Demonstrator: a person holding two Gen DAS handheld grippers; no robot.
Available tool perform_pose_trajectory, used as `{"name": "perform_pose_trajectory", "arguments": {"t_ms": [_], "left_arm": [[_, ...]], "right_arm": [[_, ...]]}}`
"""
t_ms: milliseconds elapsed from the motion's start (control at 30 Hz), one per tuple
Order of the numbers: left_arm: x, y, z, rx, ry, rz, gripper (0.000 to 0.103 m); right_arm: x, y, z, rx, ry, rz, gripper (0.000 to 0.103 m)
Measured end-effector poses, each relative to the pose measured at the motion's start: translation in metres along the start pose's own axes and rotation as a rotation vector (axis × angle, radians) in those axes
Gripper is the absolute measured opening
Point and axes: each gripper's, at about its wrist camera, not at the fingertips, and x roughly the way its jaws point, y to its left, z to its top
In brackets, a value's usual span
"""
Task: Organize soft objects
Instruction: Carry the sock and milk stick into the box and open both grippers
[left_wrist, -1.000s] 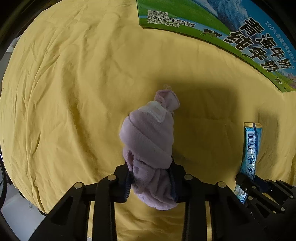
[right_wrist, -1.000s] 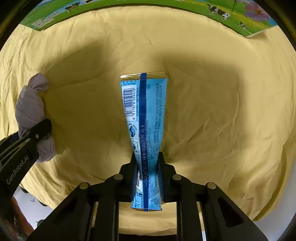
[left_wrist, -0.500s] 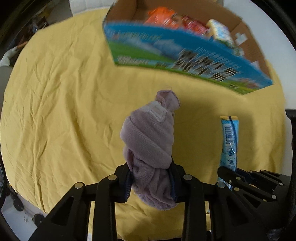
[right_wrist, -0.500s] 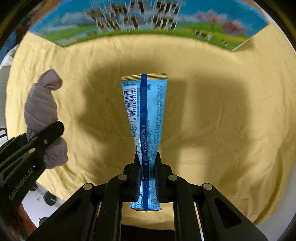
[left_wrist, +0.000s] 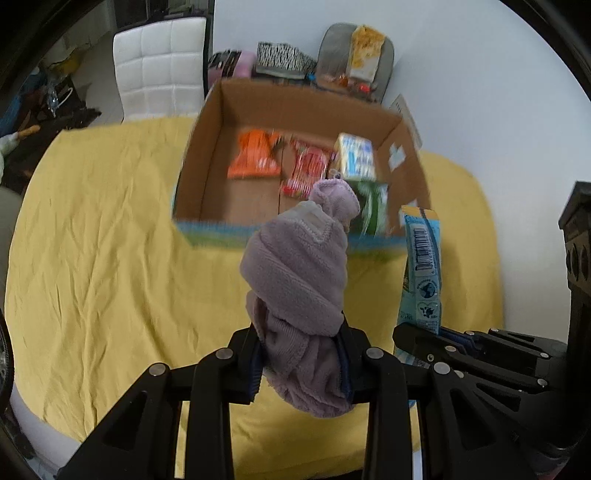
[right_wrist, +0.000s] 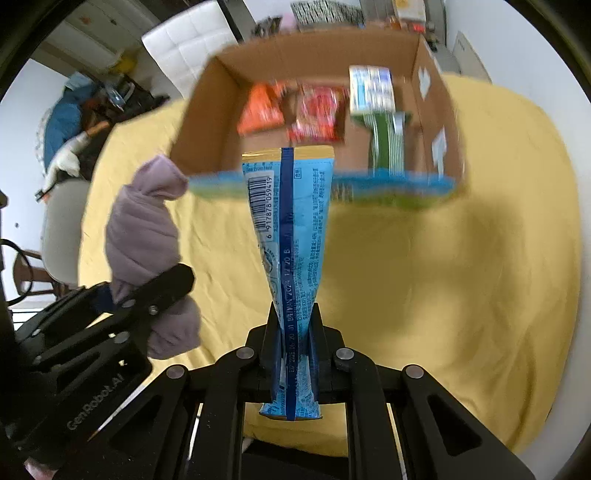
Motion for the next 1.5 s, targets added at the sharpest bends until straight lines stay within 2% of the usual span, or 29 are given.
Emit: {"name": "perform_pose_trajectory", "arguments": {"t_ms": [100,200,333,500,800,900,1033,1333,1500], "left_arm": [[-0.006,0.003,0.029,-0.008,-0.023,-0.008,0.029],[-0.002,0.009,0.057,-0.013,-0.027,-0.008,0.029],[0.017,0.017,0.090,-0.021,0.008,-0.005,0.029],[0.055,0.033,0.125,-0.041,0.067,0.025,0.029],[0.118,0.050,0.153,-0.073,0.188,0.054,0.029],[0.138,0.058,0.153,-0.100,0.225,0.059,0.029],[0.159,0.066,0.148,-0.135,0.268,0.048,0.029],[0.192,0.069,0.134,-0.132,0.335,0.048,0.030],[0.204,0.066,0.133,-0.113,0.355,0.063,0.032]], "right_arm": [[-0.022,0.000,0.021,-0.005,-0.049,0.009,0.012],[-0.025,-0.003,0.036,0.008,-0.077,0.013,0.012],[-0.021,-0.012,0.071,0.049,-0.107,0.012,0.012],[0.010,-0.025,0.119,0.097,-0.114,0.000,0.012],[0.072,-0.046,0.180,0.165,-0.074,-0.030,0.012],[0.089,-0.056,0.189,0.207,-0.070,-0.034,0.013],[0.116,-0.075,0.193,0.317,-0.068,0.009,0.013],[0.160,-0.097,0.162,0.486,-0.079,0.078,0.013],[0.176,-0.102,0.156,0.501,-0.058,0.082,0.015]]}}
